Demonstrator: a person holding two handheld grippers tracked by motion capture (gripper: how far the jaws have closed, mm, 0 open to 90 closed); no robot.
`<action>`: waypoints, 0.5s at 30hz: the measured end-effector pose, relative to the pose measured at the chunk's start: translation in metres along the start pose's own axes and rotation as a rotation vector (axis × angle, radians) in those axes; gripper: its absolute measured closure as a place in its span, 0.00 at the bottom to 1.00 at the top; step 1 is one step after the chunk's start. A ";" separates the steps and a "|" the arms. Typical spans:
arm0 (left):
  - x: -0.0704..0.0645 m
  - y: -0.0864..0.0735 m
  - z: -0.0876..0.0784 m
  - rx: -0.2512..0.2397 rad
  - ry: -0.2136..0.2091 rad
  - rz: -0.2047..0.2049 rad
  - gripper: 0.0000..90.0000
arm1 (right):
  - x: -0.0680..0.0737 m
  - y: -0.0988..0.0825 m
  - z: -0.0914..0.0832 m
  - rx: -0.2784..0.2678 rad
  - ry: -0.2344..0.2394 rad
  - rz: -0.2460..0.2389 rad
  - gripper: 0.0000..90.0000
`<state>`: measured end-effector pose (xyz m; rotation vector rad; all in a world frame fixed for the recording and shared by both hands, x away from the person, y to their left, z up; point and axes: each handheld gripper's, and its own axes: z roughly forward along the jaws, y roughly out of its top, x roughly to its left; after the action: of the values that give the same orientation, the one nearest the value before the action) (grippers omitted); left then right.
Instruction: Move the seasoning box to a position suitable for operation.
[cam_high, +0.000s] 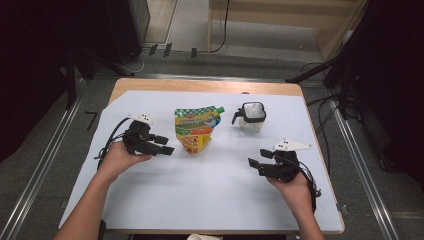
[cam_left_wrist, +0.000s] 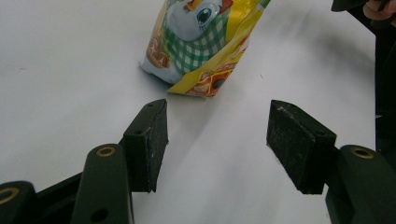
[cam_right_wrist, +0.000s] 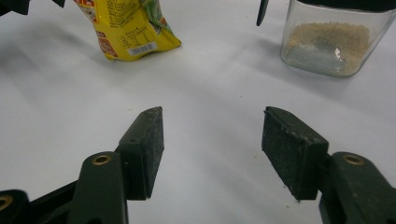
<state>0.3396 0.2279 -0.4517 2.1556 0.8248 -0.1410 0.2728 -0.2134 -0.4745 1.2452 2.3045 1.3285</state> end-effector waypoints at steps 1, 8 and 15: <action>0.000 0.000 0.000 -0.001 -0.001 -0.001 0.44 | 0.000 0.001 0.000 -0.001 0.001 0.005 0.44; 0.000 0.000 0.000 -0.001 0.000 -0.002 0.44 | -0.002 0.004 0.000 -0.022 -0.005 0.028 0.42; -0.002 0.000 -0.001 0.004 0.001 0.015 0.47 | -0.003 0.014 0.004 -0.030 -0.012 0.053 0.42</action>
<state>0.3382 0.2273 -0.4502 2.1653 0.8097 -0.1346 0.2853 -0.2097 -0.4666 1.3099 2.2498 1.3632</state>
